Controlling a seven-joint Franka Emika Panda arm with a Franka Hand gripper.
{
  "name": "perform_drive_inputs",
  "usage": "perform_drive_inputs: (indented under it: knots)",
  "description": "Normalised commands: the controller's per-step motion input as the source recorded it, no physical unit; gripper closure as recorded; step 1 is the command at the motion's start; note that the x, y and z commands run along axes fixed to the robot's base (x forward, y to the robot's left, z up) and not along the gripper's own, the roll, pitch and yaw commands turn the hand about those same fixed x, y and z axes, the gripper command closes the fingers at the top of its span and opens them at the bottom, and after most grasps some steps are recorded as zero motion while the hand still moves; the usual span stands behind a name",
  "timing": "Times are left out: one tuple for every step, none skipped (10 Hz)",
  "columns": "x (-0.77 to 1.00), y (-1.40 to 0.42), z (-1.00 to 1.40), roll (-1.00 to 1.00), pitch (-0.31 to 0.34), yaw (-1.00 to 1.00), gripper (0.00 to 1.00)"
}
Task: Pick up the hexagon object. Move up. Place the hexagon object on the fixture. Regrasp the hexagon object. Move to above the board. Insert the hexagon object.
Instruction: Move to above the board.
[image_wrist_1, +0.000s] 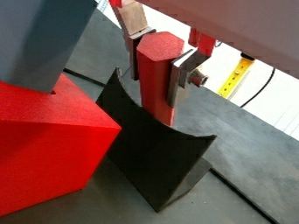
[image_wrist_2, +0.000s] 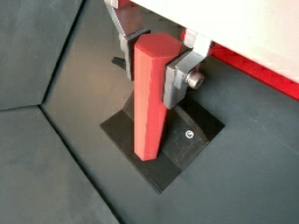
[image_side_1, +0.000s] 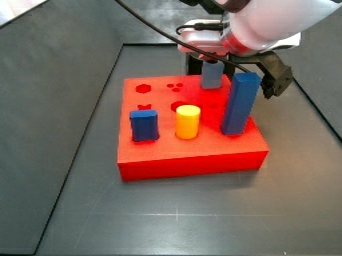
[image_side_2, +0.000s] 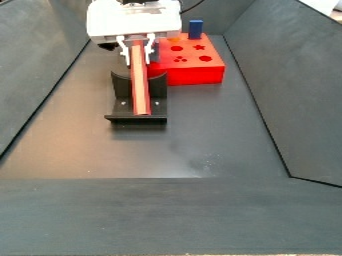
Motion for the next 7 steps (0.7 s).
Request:
perform_drive_inputs:
  knots:
    - [-0.26, -0.09, 1.00, -0.07, -0.063, -0.23, 1.00]
    - [-0.26, -0.09, 1.00, -0.07, -0.065, -0.23, 1.00]
    - [-0.25, -0.08, 1.00, -0.08, -0.053, -0.21, 1.00]
    - [-0.22, -0.06, 1.00, -0.09, -0.002, -0.17, 1.00]
    - [-0.21, -0.06, 1.00, -0.10, 0.025, -0.16, 1.00]
    - [-0.20, -0.05, 1.00, -0.10, 0.075, -0.12, 1.00]
    - [-0.19, -0.04, 1.00, -0.10, 0.105, -0.10, 1.00]
